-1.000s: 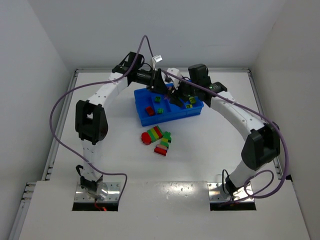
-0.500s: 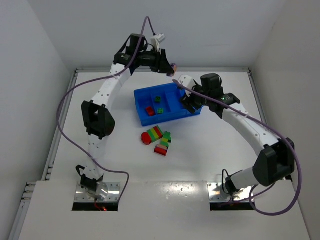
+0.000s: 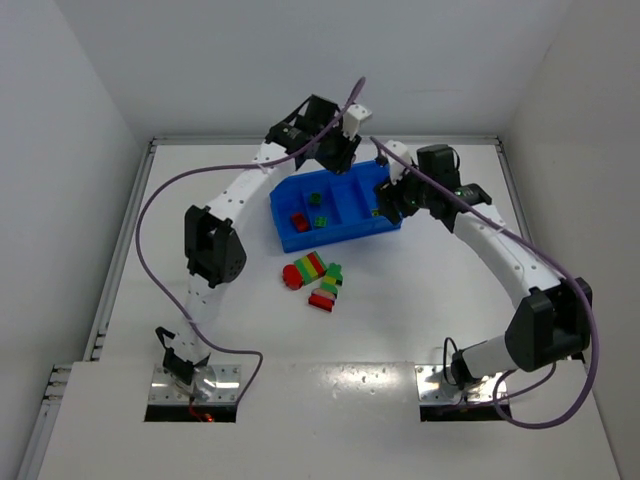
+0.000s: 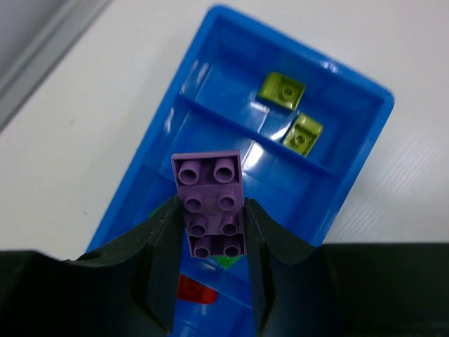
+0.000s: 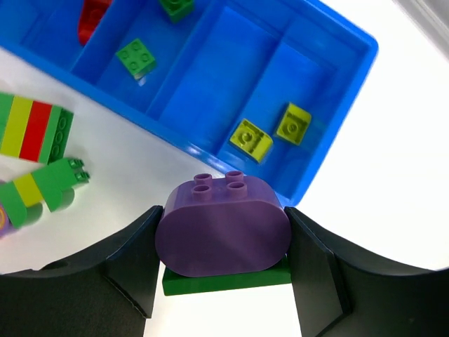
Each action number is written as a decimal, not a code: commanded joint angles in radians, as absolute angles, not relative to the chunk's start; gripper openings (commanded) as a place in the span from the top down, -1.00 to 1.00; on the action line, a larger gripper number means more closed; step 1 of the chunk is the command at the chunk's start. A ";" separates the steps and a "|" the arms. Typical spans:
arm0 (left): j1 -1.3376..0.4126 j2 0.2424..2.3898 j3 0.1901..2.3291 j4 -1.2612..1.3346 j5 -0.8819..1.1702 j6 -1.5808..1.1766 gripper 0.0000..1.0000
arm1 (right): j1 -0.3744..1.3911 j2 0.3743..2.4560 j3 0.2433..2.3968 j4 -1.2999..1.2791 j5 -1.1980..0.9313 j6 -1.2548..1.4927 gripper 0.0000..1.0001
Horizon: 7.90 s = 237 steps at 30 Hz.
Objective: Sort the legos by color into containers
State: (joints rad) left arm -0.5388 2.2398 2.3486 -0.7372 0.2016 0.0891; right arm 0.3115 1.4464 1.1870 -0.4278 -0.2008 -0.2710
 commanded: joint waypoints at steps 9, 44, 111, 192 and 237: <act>-0.534 2.332 2.312 -0.788 0.199 0.107 0.86 | 0.196 1.470 1.276 -0.377 -0.247 -0.015 1.00; -0.462 2.065 1.893 -0.274 0.699 -0.234 -0.51 | 0.135 1.726 1.503 -0.221 -0.293 0.860 1.00; -0.518 1.990 1.698 0.060 0.541 -0.578 1.00 | 0.134 1.899 1.747 -0.279 -0.083 1.180 1.00; -0.155 1.864 1.747 -0.520 0.615 -0.107 -1.00 | 0.327 2.220 1.904 -0.344 -0.351 0.087 -0.58; -0.620 1.635 1.111 -0.554 0.166 0.252 -1.00 | 0.172 1.589 1.318 -0.403 -0.238 -0.069 -0.74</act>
